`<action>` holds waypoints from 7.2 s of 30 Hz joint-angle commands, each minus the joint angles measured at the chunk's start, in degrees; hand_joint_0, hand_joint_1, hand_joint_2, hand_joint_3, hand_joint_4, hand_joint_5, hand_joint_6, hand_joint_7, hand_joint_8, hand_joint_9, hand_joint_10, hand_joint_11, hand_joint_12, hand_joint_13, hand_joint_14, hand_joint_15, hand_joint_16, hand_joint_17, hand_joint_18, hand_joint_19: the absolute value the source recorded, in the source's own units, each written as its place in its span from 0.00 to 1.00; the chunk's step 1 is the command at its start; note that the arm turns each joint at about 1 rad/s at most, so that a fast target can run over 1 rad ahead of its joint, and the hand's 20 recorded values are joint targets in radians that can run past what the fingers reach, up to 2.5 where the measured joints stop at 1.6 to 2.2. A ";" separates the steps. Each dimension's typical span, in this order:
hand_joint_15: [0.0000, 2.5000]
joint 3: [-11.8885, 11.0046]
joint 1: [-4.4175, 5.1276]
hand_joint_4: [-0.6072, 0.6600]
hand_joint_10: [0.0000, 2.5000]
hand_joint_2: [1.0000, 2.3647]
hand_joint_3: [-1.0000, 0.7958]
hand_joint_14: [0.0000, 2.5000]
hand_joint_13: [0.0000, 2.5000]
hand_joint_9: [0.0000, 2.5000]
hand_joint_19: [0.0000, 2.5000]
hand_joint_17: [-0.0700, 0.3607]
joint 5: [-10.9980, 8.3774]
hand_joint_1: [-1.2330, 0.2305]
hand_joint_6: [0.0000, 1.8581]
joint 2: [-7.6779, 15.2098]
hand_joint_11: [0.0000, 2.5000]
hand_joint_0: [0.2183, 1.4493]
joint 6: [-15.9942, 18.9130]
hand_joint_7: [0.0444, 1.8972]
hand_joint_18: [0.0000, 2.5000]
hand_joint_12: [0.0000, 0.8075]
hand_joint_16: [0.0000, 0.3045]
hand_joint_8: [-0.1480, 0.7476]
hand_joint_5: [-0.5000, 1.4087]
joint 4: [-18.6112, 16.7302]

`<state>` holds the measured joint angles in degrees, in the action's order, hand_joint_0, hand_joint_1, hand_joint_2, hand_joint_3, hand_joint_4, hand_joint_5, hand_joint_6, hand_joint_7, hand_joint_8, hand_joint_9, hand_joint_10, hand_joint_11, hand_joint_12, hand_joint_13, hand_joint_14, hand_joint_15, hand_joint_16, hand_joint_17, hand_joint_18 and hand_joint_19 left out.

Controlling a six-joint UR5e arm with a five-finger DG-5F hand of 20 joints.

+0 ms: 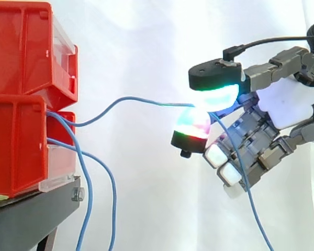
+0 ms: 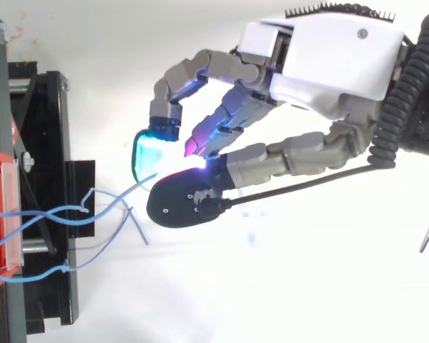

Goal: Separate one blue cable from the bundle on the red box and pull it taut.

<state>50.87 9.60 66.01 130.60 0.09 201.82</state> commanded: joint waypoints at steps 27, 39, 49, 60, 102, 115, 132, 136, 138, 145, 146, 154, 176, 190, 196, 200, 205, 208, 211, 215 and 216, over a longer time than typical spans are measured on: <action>0.25 -0.15 0.33 0.55 0.01 0.01 0.47 0.01 0.36 0.42 0.15 0.38 0.00 0.27 0.49 -0.17 0.18 0.32 0.26 0.56 0.29 0.46 0.13 0.44 0.23 2.79; 0.28 -0.15 0.95 0.55 0.01 0.01 0.39 0.01 0.37 0.46 0.18 0.36 1.67 0.30 0.49 -0.17 0.20 0.29 0.26 0.56 0.29 0.44 0.12 0.40 0.23 3.40; 0.25 -0.07 0.95 0.55 0.01 0.00 0.28 0.01 0.35 0.47 0.17 0.39 3.69 0.43 0.46 -0.17 0.19 0.22 0.26 0.54 0.29 0.48 0.14 0.44 0.23 3.93; 0.30 -0.07 0.95 0.55 0.01 0.01 0.46 0.01 0.39 0.49 0.17 0.36 3.77 0.25 0.48 -0.17 0.21 0.33 0.18 0.61 0.31 0.45 0.12 0.41 0.25 4.11; 0.34 3.71 0.86 0.52 0.01 0.01 0.50 0.01 0.40 0.50 0.19 0.38 4.74 0.28 0.48 -0.09 0.23 0.32 0.09 0.62 0.32 0.47 0.14 0.43 0.25 2.52; 0.35 3.71 0.24 0.52 0.01 0.01 0.49 0.01 0.40 0.50 0.19 0.38 4.57 0.31 0.48 -0.09 0.24 0.32 -0.09 0.61 0.32 0.47 0.14 0.43 0.25 1.47; 0.35 12.59 0.51 0.53 0.01 0.01 0.48 0.01 0.40 0.50 0.19 0.39 4.74 0.34 0.48 -0.17 0.24 0.31 0.97 0.59 0.32 0.49 0.15 0.45 0.25 -18.04; 0.35 13.38 0.68 0.53 0.01 0.01 0.48 0.01 0.40 0.50 0.19 0.40 4.83 0.34 0.48 -0.09 0.24 0.31 0.79 0.59 0.32 0.49 0.15 0.45 0.25 -21.21; 0.34 13.82 0.77 0.53 0.01 0.01 0.48 0.01 0.40 0.50 0.19 0.40 4.83 0.34 0.48 -0.09 0.24 0.31 0.53 0.60 0.31 0.49 0.15 0.45 0.25 -22.26; 0.35 16.02 0.77 0.53 0.01 0.01 0.48 0.01 0.40 0.50 0.19 0.39 4.57 0.34 0.48 -0.09 0.23 0.31 -1.23 0.59 0.31 0.49 0.15 0.45 0.25 -28.41; 0.34 16.46 0.77 0.53 0.01 0.01 0.48 0.01 0.40 0.49 0.19 0.39 4.57 0.34 0.48 -0.09 0.24 0.31 -1.32 0.59 0.31 0.49 0.15 0.45 0.25 -28.68; 0.34 22.35 0.86 0.53 0.01 0.01 0.48 0.01 0.39 0.49 0.19 0.39 4.48 0.34 0.48 -0.09 0.24 0.31 -1.40 0.59 0.31 0.49 0.14 0.45 0.25 -42.30; 0.34 23.23 0.86 0.53 0.01 0.01 0.47 0.01 0.39 0.49 0.19 0.39 4.39 0.35 0.48 -0.09 0.24 0.31 -1.40 0.58 0.31 0.48 0.14 0.45 0.24 -44.06; 0.35 23.23 0.86 0.52 0.01 0.01 0.47 0.01 0.40 0.50 0.19 0.39 4.39 0.35 0.48 -0.09 0.24 0.31 -1.40 0.57 0.31 0.48 0.14 0.45 0.24 -44.06; 0.35 23.23 0.86 0.53 0.01 0.01 0.47 0.01 0.40 0.50 0.19 0.39 4.39 0.35 0.48 -0.09 0.24 0.32 -1.40 0.57 0.31 0.48 0.14 0.45 0.24 -44.06; 0.35 23.23 0.86 0.53 0.01 0.01 0.46 0.01 0.40 0.50 0.19 0.39 4.39 0.35 0.48 -0.09 0.24 0.32 -1.40 0.57 0.31 0.48 0.14 0.45 0.24 -44.06; 0.35 23.23 0.86 0.53 0.01 0.01 0.46 0.01 0.40 0.50 0.20 0.39 4.39 0.35 0.48 -0.09 0.24 0.32 -1.40 0.57 0.31 0.48 0.14 0.45 0.24 -44.06; 0.35 23.23 0.86 0.53 0.01 0.01 0.46 0.01 0.40 0.49 0.19 0.39 4.39 0.35 0.48 -0.09 0.24 0.32 -1.40 0.57 0.31 0.48 0.14 0.45 0.24 -44.06; 0.35 23.23 0.86 0.53 0.01 0.01 0.46 0.01 0.40 0.50 0.19 0.39 4.39 0.35 0.48 -0.09 0.24 0.32 -1.40 0.57 0.31 0.48 0.14 0.45 0.24 -44.06; 0.35 23.23 0.86 0.53 0.01 0.01 0.46 0.01 0.40 0.50 0.19 0.39 4.39 0.35 0.48 -0.09 0.24 0.32 -1.40 0.56 0.31 0.48 0.14 0.45 0.24 -44.06; 0.35 23.23 0.86 0.53 0.01 0.01 0.46 0.01 0.40 0.50 0.19 0.39 4.39 0.35 0.48 -0.09 0.24 0.32 -1.40 0.57 0.31 0.48 0.14 0.45 0.24 -44.06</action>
<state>74.09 10.46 70.40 130.52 -1.32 157.76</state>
